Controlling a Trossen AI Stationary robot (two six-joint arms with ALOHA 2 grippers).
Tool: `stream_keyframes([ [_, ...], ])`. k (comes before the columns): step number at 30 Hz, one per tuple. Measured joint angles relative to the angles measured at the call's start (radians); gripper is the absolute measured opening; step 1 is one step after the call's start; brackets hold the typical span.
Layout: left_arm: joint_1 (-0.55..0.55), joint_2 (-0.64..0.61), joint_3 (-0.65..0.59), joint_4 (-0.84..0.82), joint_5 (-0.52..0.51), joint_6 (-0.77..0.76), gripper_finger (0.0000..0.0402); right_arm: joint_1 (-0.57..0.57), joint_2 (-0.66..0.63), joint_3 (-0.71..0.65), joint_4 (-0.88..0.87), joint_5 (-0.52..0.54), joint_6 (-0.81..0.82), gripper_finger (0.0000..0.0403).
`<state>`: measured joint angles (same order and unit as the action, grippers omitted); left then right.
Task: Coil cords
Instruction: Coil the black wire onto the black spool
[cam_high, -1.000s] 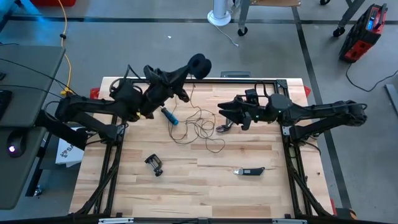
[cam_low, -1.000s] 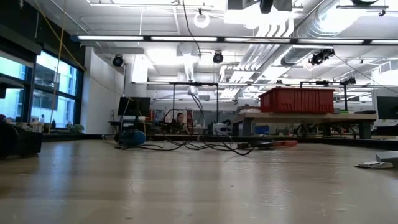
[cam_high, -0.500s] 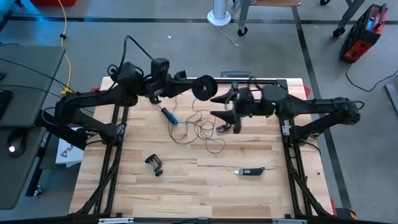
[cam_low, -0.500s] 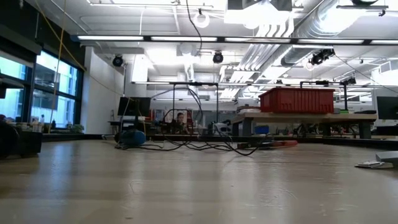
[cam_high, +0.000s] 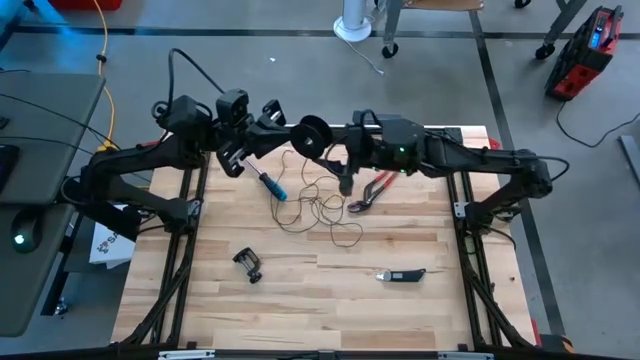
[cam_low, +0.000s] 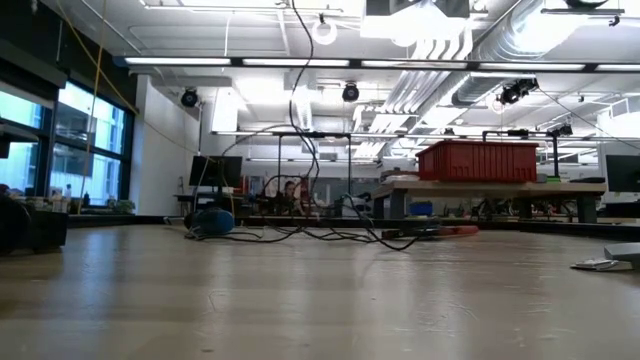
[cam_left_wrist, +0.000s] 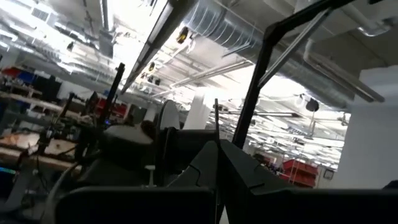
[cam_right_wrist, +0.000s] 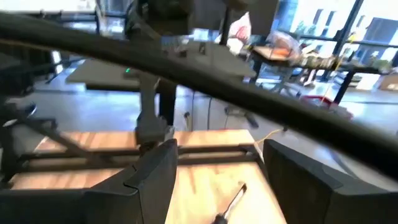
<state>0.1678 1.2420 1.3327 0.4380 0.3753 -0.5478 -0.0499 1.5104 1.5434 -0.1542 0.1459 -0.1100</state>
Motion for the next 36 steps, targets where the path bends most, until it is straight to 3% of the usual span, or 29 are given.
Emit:
stream_keyframes([
  [3, -0.006, -0.009, 0.001, 0.001, -0.002, 0.011, 0.0000, -0.016, 0.019, 0.000, 0.057, -0.019, 0.018, 0.0231],
  [8, -0.005, -0.018, 0.001, -0.001, -0.016, 0.045, 0.0000, -0.024, 0.023, 0.000, 0.069, -0.154, 0.109, 0.0231],
  [21, -0.002, -0.018, 0.000, 0.017, -0.062, 0.060, 0.0000, -0.024, 0.080, -0.003, 0.154, -0.139, 0.204, 0.0227],
  [32, 0.003, -0.019, 0.000, 0.023, -0.073, 0.100, 0.0000, -0.024, 0.071, -0.003, 0.155, -0.139, 0.200, 0.0128],
  [36, 0.003, -0.019, 0.000, 0.025, -0.075, 0.106, 0.0000, -0.024, 0.071, -0.003, 0.142, -0.139, 0.197, 0.0111],
])
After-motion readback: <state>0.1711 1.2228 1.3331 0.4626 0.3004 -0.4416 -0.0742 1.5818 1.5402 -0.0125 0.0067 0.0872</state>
